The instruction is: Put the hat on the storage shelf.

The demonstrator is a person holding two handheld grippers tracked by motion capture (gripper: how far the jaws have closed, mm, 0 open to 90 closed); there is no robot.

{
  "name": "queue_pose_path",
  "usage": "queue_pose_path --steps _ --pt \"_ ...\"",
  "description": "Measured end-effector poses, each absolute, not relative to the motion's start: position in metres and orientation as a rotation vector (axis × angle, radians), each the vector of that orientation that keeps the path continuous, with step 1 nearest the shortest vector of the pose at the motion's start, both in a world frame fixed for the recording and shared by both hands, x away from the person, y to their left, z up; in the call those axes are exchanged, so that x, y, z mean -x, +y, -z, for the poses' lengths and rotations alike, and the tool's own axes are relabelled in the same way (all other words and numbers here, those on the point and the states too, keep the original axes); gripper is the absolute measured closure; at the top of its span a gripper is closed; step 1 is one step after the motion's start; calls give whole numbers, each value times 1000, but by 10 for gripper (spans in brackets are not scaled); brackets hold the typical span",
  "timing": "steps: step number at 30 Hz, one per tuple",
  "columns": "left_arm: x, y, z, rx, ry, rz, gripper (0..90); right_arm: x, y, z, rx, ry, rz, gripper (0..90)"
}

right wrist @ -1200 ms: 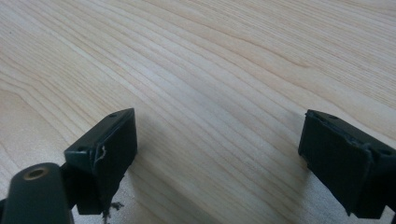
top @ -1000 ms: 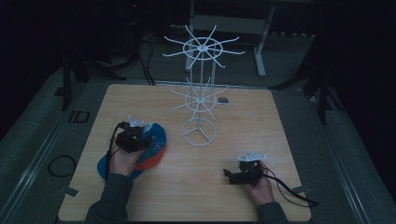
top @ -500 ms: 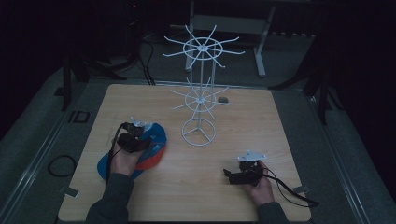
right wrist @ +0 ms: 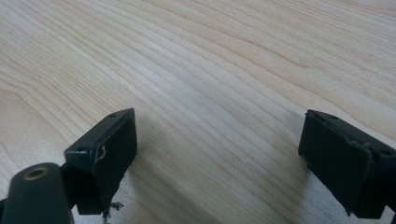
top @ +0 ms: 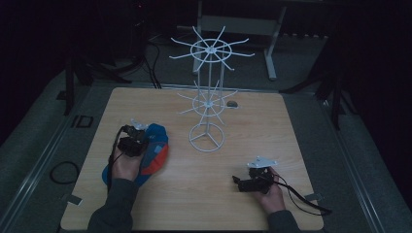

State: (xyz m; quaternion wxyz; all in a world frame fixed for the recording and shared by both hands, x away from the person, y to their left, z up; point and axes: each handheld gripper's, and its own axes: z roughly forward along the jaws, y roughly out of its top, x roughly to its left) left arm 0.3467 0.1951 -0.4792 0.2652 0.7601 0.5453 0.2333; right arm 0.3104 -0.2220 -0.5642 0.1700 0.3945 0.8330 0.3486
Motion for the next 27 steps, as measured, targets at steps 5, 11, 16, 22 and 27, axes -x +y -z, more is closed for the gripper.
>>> queue_pose_path --steps 5,11,16,22,27 --pt "-344 200 469 -1994 1455 -631 897 -310 -222 564 -1119 2367 -990 114" --pt "-341 206 457 -1931 1444 -644 897 -310 -222 564 -1121 2367 -991 114" --pt "-341 211 451 -1877 1445 -602 897 -310 -222 564 -1122 2367 -991 114" --pt "-340 216 444 -1804 1445 -600 897 -310 -222 564 -1121 2367 -990 114" --pt "-339 222 436 -1750 1430 -598 898 -310 -222 564 -1120 2367 -990 114"
